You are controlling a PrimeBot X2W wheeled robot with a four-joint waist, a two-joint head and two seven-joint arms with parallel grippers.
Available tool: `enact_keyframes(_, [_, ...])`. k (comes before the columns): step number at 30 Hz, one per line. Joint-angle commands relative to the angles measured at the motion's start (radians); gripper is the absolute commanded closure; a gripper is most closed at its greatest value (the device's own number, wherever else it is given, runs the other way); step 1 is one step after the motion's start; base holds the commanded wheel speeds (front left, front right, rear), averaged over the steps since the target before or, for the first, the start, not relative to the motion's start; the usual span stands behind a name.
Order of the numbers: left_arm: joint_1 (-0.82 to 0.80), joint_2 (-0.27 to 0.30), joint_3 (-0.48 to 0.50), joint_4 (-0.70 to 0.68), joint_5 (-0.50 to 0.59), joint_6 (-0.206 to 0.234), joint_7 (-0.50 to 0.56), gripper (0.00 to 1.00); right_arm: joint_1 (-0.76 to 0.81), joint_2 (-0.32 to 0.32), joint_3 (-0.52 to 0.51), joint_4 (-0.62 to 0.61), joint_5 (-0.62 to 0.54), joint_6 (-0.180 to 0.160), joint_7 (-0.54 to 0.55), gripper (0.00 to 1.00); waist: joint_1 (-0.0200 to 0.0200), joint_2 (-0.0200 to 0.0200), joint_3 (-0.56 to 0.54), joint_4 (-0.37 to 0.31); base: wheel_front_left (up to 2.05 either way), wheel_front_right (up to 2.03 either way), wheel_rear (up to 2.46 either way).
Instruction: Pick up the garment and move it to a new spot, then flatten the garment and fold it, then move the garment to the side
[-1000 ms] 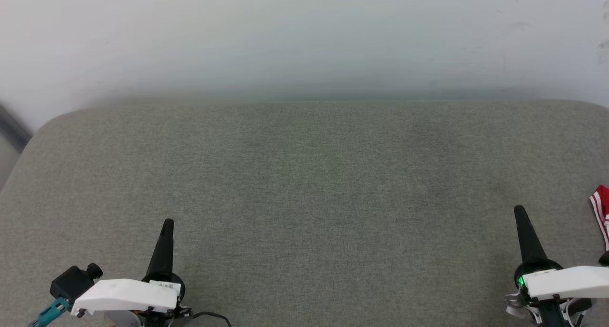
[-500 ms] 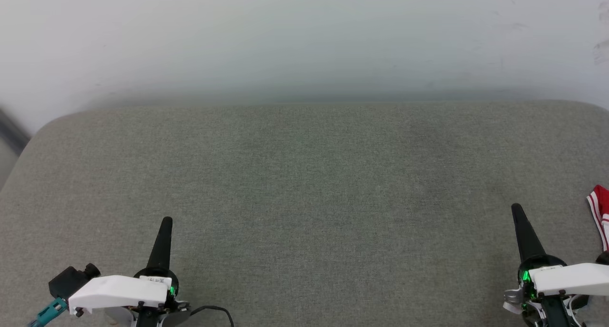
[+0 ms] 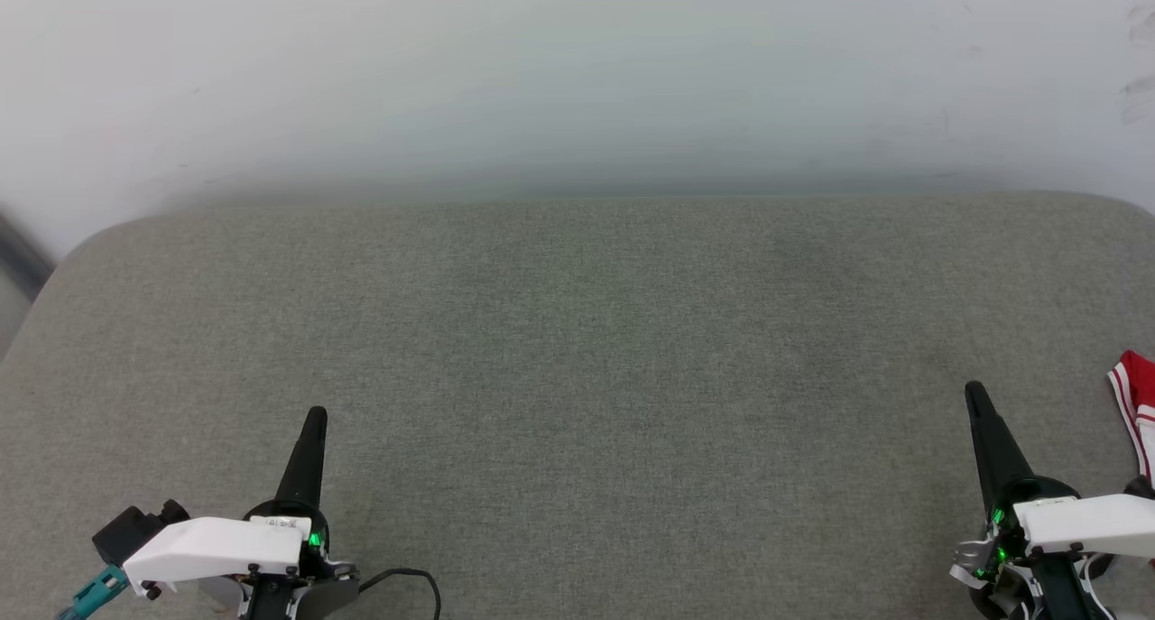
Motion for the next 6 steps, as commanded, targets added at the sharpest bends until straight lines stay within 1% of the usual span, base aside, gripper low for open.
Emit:
enact_keyframes(1, [-0.02, 0.0, 0.007, 0.001, -0.023, -0.002, 0.006, 1.0, -0.016, 0.002, -0.002, 0.003, 0.025, 0.0, 0.007, 1.0, 0.0, 0.0, -0.001, -0.001, 0.0, 0.0, 0.0])
enact_keyframes(6, [-0.025, -0.002, 0.012, 0.008, -0.061, -0.002, 0.018, 1.0, -0.021, 0.003, -0.002, 0.009, 0.066, 0.0, 0.016, 1.0, 0.0, 0.0, -0.002, -0.002, 0.0, 0.0, 0.0])
